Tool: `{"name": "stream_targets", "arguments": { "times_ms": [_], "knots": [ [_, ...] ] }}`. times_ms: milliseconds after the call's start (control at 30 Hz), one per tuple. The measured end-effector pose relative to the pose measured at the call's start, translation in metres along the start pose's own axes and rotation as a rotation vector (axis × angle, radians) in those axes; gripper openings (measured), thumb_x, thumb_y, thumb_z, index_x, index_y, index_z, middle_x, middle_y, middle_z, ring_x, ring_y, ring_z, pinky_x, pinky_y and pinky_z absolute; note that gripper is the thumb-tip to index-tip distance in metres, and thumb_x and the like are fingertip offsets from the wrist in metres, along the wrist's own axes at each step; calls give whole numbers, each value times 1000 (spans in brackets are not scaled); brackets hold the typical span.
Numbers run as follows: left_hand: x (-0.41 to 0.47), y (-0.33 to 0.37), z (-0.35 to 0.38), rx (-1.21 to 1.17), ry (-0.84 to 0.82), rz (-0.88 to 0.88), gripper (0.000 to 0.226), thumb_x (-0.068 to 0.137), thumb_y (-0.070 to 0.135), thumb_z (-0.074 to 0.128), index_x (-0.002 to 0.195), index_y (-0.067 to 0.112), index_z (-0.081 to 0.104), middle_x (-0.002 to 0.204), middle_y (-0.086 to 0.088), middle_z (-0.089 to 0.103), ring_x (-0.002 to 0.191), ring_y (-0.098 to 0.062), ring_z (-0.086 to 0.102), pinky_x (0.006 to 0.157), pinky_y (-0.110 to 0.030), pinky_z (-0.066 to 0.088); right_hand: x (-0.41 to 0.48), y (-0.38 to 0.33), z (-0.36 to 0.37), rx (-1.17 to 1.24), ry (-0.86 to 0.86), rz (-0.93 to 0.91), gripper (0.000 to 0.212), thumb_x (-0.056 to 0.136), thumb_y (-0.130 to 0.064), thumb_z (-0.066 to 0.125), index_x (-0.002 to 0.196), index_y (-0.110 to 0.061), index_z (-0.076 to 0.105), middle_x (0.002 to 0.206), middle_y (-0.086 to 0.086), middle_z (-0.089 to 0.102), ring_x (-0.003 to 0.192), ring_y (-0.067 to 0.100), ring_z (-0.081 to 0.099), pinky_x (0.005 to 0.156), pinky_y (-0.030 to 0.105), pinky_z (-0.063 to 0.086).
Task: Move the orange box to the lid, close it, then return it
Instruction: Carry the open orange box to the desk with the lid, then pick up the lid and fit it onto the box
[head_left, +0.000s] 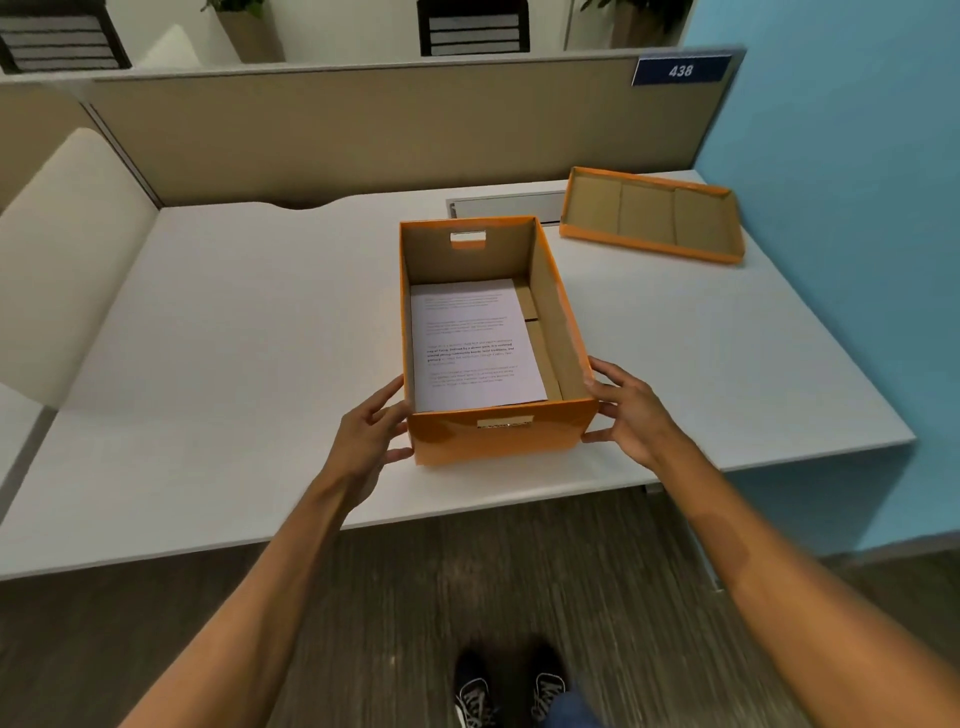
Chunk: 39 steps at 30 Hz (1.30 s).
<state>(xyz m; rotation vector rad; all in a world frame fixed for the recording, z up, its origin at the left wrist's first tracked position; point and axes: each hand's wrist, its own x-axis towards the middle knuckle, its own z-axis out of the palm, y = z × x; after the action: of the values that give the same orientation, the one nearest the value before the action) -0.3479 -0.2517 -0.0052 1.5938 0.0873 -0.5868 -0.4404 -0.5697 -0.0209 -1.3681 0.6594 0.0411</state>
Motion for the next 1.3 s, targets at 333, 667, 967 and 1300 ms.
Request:
{"name": "stream_targets", "arguments": {
  "times_ms": [333,667,967,1300],
  "knots": [
    [-5,1,6,92,59,42,53,96,31,59,147,25,44,135,-9,61,125,-32,56,104,-63,43,-3,-2,-1,-119,48,-64,41,90,-45,64,130,-40,58,124,-10,60,110,20,57,90,58,47],
    [1,33,43,574,307,409,53,94,35,61,142,18,47,149,-10,48,134,-31,47,106,-45,39,-6,-22,-35,-325,163,-233,37,91,-35,66,127,-24,64,122,0,65,113,18,60,92,40,51],
    [13,75,166,639,49,602,48,96,27,60,140,13,50,145,-9,54,130,-24,51,108,-49,44,13,-64,-108,-387,212,-340,31,89,-19,70,119,-15,70,108,9,71,101,19,66,90,33,53],
    [64,110,311,608,-37,618,48,96,26,60,141,12,49,143,-10,53,128,-21,52,105,-44,46,63,-118,-217,-452,173,-412,29,90,-16,69,118,-11,69,106,9,71,99,21,66,85,30,53]
  ]
}}
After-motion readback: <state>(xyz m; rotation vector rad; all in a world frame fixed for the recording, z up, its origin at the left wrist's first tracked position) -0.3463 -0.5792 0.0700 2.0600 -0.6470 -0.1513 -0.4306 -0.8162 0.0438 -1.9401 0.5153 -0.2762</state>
